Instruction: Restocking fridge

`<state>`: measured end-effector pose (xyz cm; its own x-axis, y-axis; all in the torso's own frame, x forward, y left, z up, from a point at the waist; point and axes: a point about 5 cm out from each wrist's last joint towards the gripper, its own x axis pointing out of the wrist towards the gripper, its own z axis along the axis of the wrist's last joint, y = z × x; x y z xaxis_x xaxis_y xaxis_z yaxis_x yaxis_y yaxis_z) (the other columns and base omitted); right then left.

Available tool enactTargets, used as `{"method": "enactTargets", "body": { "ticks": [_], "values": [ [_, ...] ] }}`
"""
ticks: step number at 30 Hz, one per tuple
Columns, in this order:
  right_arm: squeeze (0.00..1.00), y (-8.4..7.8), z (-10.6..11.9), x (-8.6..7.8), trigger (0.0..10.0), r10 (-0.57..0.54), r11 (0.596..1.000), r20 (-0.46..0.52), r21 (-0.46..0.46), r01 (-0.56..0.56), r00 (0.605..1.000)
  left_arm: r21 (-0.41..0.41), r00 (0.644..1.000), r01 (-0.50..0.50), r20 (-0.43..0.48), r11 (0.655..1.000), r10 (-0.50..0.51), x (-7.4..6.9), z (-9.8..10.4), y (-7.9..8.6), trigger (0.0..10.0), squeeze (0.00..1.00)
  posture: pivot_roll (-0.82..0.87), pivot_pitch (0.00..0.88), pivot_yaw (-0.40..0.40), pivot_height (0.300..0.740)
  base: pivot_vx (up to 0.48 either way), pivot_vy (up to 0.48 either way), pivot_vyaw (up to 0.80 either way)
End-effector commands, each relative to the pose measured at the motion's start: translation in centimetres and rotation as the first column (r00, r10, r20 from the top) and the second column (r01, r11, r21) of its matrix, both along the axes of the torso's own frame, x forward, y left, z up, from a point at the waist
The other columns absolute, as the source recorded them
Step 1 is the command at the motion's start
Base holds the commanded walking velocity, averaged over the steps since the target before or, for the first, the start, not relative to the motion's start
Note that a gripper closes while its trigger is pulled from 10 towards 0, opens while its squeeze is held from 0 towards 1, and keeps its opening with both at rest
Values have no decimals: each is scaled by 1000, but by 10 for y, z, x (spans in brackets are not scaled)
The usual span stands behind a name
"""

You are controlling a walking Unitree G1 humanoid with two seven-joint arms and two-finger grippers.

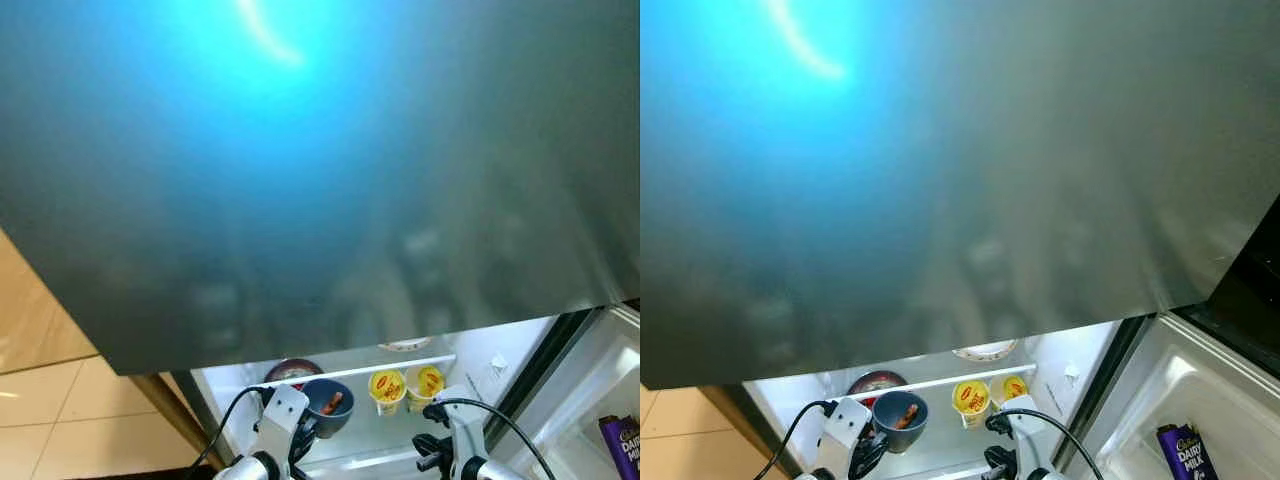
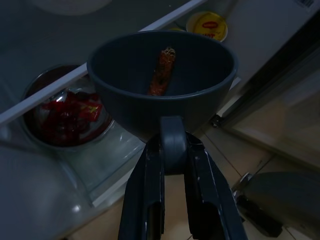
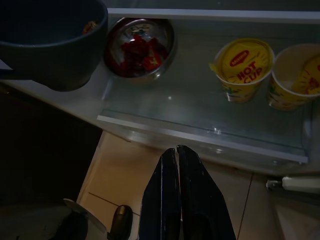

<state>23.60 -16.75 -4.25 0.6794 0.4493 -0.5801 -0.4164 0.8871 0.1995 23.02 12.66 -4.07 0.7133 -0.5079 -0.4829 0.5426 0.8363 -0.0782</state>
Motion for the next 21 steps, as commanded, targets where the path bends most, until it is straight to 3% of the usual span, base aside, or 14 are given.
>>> {"method": "enactTargets", "body": {
  "ticks": [1, 9, 21],
  "values": [
    [0, 1, -1, -1, 10000, 4, 1000, -16, 0, -4, 1000, 13, 1000, 2, 2, 1000, -2, -3, -2, 1, 10000, 0, -70, 0, 42, 740, 0, 0, -406],
    [0, 1, -2, -2, 10000, 8, 1000, -24, 0, -8, 1000, 23, 1000, 13, -2, 1000, -13, -5, -3, -3, 10000, 0, -70, 0, 42, 740, 0, 0, -672],
    [0, 3, 0, 0, 10000, 3, 1000, -9, 17, -3, 1000, 48, 1000, 6, 0, 999, -6, -5, -4, -3, 10000, 0, -70, 0, 42, 740, 0, 0, 0]
  ]
}}
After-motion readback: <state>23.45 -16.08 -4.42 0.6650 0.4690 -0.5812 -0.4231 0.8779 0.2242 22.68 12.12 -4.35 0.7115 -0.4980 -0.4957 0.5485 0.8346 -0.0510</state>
